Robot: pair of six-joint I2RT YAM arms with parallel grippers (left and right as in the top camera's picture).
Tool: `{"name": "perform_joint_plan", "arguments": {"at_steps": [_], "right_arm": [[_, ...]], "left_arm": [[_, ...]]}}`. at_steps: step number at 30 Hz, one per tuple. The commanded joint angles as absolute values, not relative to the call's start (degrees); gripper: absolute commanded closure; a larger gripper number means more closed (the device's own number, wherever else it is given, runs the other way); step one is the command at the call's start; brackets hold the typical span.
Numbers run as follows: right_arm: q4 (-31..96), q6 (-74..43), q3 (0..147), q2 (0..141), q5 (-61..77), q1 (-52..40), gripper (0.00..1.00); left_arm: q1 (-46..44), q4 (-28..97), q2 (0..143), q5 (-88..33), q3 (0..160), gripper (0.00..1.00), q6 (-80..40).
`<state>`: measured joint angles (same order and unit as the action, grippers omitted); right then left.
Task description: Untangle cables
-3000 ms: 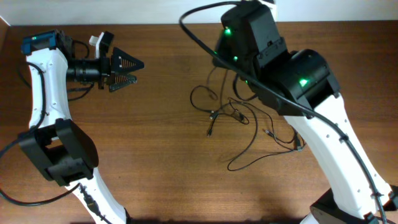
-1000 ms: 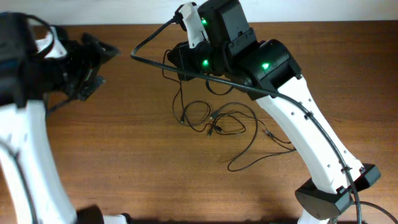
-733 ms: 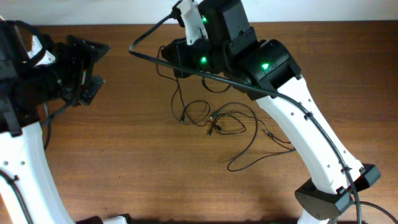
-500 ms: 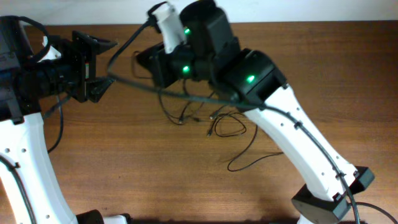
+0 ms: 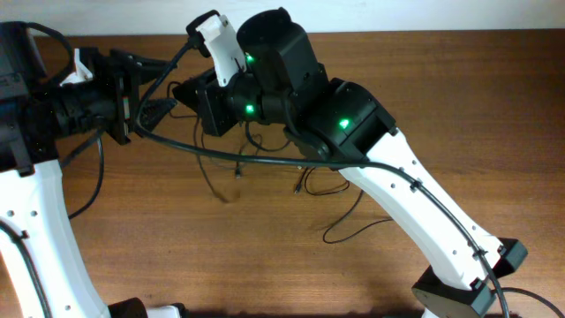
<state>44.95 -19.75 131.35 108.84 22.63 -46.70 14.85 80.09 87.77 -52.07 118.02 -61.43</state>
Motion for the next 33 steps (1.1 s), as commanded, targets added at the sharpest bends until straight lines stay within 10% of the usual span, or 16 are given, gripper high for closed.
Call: {"name": "perform_joint_plan", "arguments": {"at_steps": [1, 17, 27, 33], "right_arm": [[44.7, -20.4, 131.4, 108.9, 23.8, -46.9, 0.96], [44.1, -20.4, 131.4, 108.9, 24.0, -47.2, 0.96], [44.1, -20.4, 131.4, 109.0, 24.0, -47.3, 0.96], [44.1, -20.4, 131.4, 109.0, 24.0, -47.3, 0.96]], "left_arm": [[14.8, 78.9, 88.3, -49.3, 118.0, 0.56, -62.8], [14.8, 78.3, 90.3, -51.5, 118.0, 0.67, -63.0], [14.8, 79.4, 90.3, -58.2, 118.0, 0.48, -62.9], [14.8, 79.5, 90.4, -56.1, 118.0, 0.6, -63.0]]}}
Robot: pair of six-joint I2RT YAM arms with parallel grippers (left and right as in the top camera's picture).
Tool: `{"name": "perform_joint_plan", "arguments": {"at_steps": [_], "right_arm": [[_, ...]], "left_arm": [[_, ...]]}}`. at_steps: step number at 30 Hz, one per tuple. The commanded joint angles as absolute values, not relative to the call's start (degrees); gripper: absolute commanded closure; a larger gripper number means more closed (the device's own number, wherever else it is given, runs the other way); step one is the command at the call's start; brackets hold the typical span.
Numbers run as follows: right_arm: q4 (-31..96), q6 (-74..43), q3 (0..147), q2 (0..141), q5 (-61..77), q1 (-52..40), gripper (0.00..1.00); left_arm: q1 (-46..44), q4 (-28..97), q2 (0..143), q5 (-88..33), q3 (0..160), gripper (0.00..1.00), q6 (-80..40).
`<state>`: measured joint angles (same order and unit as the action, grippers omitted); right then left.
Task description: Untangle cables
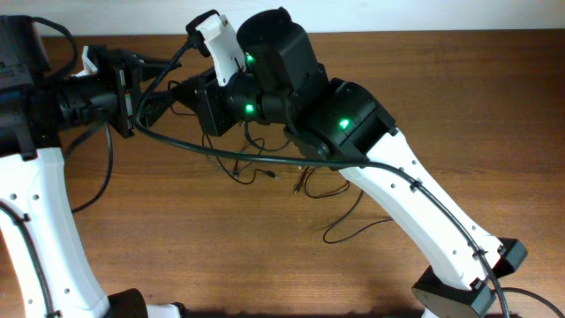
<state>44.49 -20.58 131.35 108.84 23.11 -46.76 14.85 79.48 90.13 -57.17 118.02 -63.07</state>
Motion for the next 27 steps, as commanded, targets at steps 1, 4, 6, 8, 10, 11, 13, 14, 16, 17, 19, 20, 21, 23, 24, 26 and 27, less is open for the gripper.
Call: {"name": "perform_joint_plan", "arguments": {"at_steps": [1, 4, 6, 8, 10, 11, 13, 14, 16, 17, 19, 20, 21, 23, 24, 26, 27], "right_arm": [[44.1, -20.4, 131.4, 109.0, 24.0, -47.3, 0.96], [44.1, -20.4, 131.4, 109.0, 24.1, -47.3, 0.96], [44.1, -20.4, 131.4, 109.0, 25.1, -47.3, 0.96], [44.1, -20.4, 131.4, 109.0, 25.1, -47.3, 0.96], [44.1, -20.4, 131.4, 109.0, 25.1, -47.3, 0.96], [44.1, -20.4, 131.4, 109.0, 25.1, -47.3, 0.96], [44.2, -20.4, 131.4, 109.0, 25.1, -47.3, 0.96], [44.3, -20.4, 131.4, 109.0, 25.1, -47.3, 0.96], [44.9, -20.4, 131.4, 109.0, 25.0, -47.2, 0.8], [45.6, -20.4, 131.4, 109.0, 24.8, -47.2, 0.68], [47.9, -20.4, 131.4, 109.0, 22.6, -47.2, 0.4], [49.0, -20.4, 131.4, 109.0, 21.3, -47.2, 0.27], [50.7, -20.4, 131.4, 109.0, 19.7, -47.2, 0.18], [53.6, -20.4, 131.4, 109.0, 17.5, -47.1, 0.09], [54.8, -20.4, 131.4, 109.0, 16.2, -47.1, 0.06], [57.0, -20.3, 131.4, 109.0, 13.7, -47.1, 0.05], [58.3, -20.3, 131.4, 109.0, 11.7, -47.1, 0.05]], "left_arm": [[14.8, 79.5, 90.5, -55.1, 118.0, 0.61, -63.0], [14.8, 79.5, 90.9, -54.2, 118.0, 0.68, -63.0], [14.8, 79.5, 91.2, -54.2, 118.0, 0.76, -63.0], [14.8, 79.5, 91.7, -54.2, 118.0, 0.83, -63.2], [14.8, 79.5, 92.2, -54.2, 118.0, 0.89, -63.4], [14.8, 79.5, 92.2, -54.2, 118.0, 0.9, -63.4], [14.8, 79.3, 92.2, -54.2, 118.0, 0.94, -63.4], [14.8, 79.2, 92.2, -54.1, 118.0, 0.97, -63.4], [14.8, 78.9, 92.2, -53.1, 118.0, 1.0, -63.4], [14.8, 78.9, 92.1, -52.1, 118.0, 1.0, -63.4], [14.8, 78.8, 92.2, -46.4, 118.0, 1.0, -61.2], [14.8, 78.3, 92.2, -43.7, 118.0, 1.0, -59.2], [14.8, 77.6, 92.1, -40.8, 118.0, 1.0, -56.9], [14.8, 75.9, 92.1, -36.7, 118.0, 1.0, -51.9], [14.8, 73.8, 92.1, -36.2, 118.0, 1.0, -46.1], [14.8, 72.2, 92.1, -36.2, 118.5, 1.0, -42.5], [14.8, 71.3, 92.1, -36.5, 119.0, 1.0, -41.8]]}}
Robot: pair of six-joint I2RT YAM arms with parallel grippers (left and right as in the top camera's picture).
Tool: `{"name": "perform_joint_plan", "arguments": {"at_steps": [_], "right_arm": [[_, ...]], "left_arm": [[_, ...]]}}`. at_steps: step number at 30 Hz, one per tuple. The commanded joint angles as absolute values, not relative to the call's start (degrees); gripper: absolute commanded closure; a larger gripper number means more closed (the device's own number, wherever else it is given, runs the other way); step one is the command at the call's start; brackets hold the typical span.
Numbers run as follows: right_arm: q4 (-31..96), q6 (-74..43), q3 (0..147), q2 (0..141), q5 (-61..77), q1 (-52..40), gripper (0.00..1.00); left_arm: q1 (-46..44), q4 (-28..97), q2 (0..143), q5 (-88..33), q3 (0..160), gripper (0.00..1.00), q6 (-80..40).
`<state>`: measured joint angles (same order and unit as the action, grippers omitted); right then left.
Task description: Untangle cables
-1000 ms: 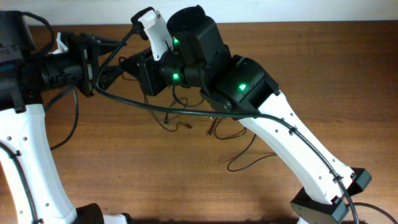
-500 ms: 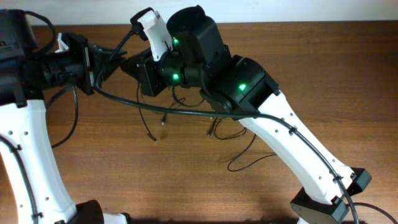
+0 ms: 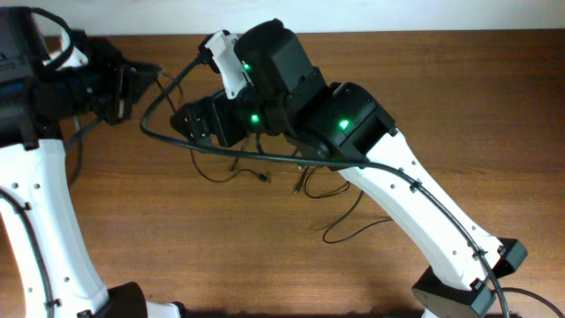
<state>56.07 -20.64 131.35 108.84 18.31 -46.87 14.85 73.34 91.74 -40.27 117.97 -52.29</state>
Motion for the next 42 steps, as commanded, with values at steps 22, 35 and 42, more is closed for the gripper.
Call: {"name": "perform_joint_plan", "arguments": {"at_steps": [22, 35, 42], "right_arm": [[75.7, -20.0, 131.4, 109.0, 6.4, -47.1, 0.01], [83.8, -19.7, 131.4, 109.0, 0.1, -47.1, 0.02], [85.6, -19.7, 131.4, 109.1, 0.1, -47.1, 0.01]], "left_arm": [[11.9, 43.7, 95.6, -24.1, 128.0, 1.0, -40.2], [0.6, 35.4, 106.9, -21.6, 127.9, 1.0, -26.7], [3.7, 27.0, 113.7, -21.5, 127.9, 1.0, -26.0]]}}
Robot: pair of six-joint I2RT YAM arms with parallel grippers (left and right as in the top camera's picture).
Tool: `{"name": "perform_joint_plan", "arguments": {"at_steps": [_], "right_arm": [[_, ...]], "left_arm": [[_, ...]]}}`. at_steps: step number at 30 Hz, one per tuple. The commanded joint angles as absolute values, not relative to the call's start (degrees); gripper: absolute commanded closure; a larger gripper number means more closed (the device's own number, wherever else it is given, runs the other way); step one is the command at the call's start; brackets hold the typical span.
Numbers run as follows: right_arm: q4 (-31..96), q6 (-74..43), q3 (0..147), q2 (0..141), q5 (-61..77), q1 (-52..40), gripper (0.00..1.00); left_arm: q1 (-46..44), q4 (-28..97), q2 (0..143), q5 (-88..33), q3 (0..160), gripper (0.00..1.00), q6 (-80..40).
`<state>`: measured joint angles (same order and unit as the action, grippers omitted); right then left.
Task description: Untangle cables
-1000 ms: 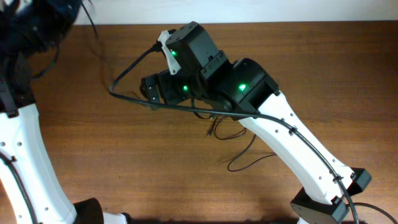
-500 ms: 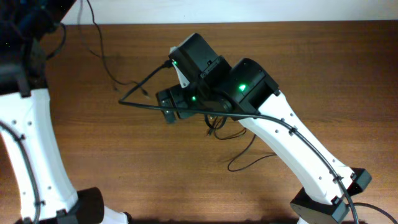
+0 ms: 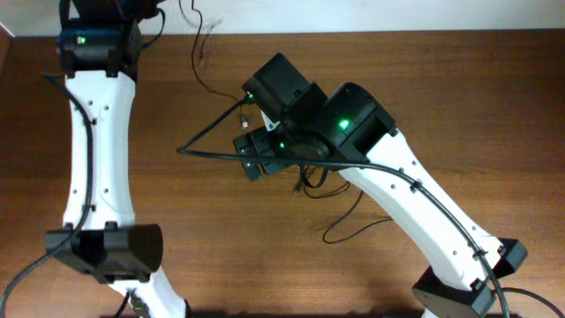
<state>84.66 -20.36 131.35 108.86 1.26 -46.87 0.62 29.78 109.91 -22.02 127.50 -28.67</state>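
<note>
A thin black cable (image 3: 208, 75) runs from the far table edge at top left down to my right arm's wrist. The rest lies as a loose tangle (image 3: 311, 183) under the right arm, with a loop (image 3: 351, 223) trailing toward the front. My right gripper (image 3: 251, 164) points down at the table just left of the tangle; its body hides the fingers. My left arm (image 3: 95, 115) reaches straight to the far edge. Only the dark base of the left gripper (image 3: 141, 9) shows at the top border, and its fingers are cut off.
The right arm's own thick black hose (image 3: 207, 152) sticks out to the left over the wooden table (image 3: 459, 97). The left arm's base (image 3: 106, 252) stands at the front left, the right arm's base (image 3: 459, 291) at the front right.
My left arm has swung from the left side to the far edge at top left, and a cable strand now stretches up there. My right gripper has moved down and right, nearer the tangle.
Both grippers were close together over the far left of the table with cable strands between them. The left gripper then stood further left and back each time. Now the arms are well apart, with one strand drawn out toward the far edge.
</note>
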Motion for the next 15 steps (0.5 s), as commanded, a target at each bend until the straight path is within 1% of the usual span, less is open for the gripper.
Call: {"name": "perform_joint_plan", "arguments": {"at_steps": [1, 5, 7, 8, 9, 10, 11, 12, 15], "right_arm": [[86.1, -19.7, 131.4, 109.1, 0.1, -47.1, 0.01], [87.7, -19.7, 131.4, 109.1, 0.1, -47.1, 0.01], [88.1, -19.7, 131.4, 109.1, 0.1, -47.1, 0.01], [88.3, -19.7, 131.4, 109.1, 0.1, -47.1, 0.02], [88.7, -19.7, 131.4, 109.1, 0.1, -47.1, 0.01], [89.2, -19.7, 131.4, 109.1, 0.1, -47.1, 0.01], [89.9, -19.7, 131.4, 109.1, 0.1, -47.1, 0.01], [90.3, -19.7, 131.4, 109.1, 0.1, -47.1, 0.01], [90.7, -19.7, 131.4, 109.1, 0.2, -47.1, 0.01]], "left_arm": [[5.1, 26.9, 115.0, -20.8, 127.9, 1.0, -26.0], [11.0, 27.0, 119.9, -17.5, 127.9, 1.0, -24.1], [14.6, 27.0, 122.6, -14.6, 127.9, 0.91, -21.8], [16.1, 27.0, 123.9, -12.4, 127.9, 0.84, -20.4], [18.2, 26.8, 125.1, -8.5, 127.9, 0.8, -18.1], [19.9, 26.7, 125.9, -4.9, 127.9, 0.61, -16.3], [22.4, 26.9, 126.8, 0.1, 127.9, 0.11, -14.2], [24.0, 27.0, 127.2, 2.4, 127.9, 0.01, -13.2], [28.7, 27.3, 127.5, 3.9, 127.8, 0.01, -12.9]]}}
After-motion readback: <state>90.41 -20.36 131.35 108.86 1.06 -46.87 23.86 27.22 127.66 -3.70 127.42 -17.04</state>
